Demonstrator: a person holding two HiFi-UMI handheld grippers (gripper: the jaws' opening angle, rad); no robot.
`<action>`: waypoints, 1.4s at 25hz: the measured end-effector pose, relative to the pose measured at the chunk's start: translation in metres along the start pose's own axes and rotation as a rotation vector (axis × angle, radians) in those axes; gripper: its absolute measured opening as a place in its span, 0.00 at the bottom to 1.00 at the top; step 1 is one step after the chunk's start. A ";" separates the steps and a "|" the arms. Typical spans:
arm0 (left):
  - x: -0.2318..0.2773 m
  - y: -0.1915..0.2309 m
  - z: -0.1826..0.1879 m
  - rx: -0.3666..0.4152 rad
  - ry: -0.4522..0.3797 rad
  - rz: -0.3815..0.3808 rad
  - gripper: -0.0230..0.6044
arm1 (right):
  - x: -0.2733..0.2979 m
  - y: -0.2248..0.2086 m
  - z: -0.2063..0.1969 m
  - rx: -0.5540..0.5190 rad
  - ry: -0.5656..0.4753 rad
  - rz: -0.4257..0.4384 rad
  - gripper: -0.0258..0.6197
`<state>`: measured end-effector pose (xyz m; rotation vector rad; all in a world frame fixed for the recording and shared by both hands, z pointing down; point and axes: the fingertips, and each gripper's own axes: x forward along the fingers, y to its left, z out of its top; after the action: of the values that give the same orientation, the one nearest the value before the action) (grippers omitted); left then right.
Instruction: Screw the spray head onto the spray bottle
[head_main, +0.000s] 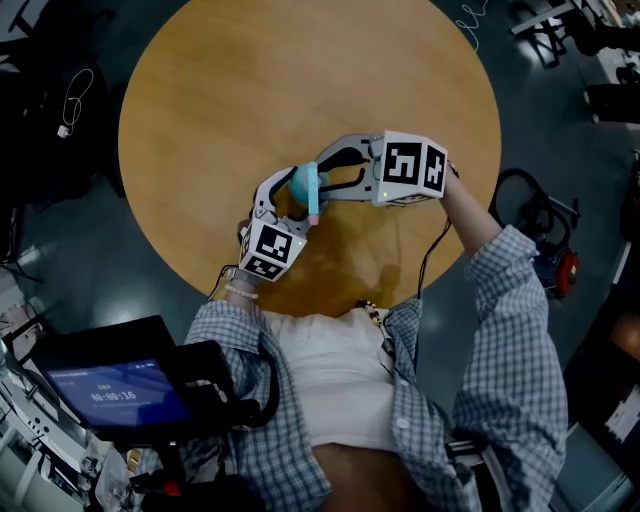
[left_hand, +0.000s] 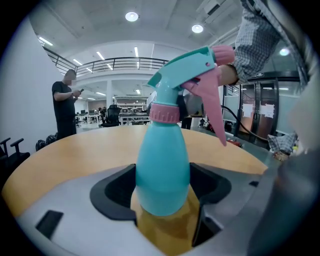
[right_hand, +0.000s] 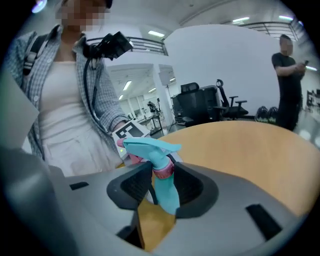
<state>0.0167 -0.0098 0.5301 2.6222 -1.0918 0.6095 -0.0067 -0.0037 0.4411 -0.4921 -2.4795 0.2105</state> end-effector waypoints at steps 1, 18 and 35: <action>0.000 0.000 0.000 0.001 0.000 0.000 0.59 | 0.000 -0.001 0.000 0.037 -0.024 -0.014 0.24; 0.004 0.000 0.001 -0.001 0.005 0.043 0.59 | -0.011 -0.004 -0.006 0.493 -0.382 -1.019 0.24; 0.008 -0.003 0.002 0.032 0.012 0.000 0.59 | 0.001 0.007 -0.003 -0.460 0.205 -0.330 0.39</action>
<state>0.0245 -0.0132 0.5319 2.6419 -1.0879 0.6472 -0.0038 0.0035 0.4420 -0.2604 -2.3555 -0.5258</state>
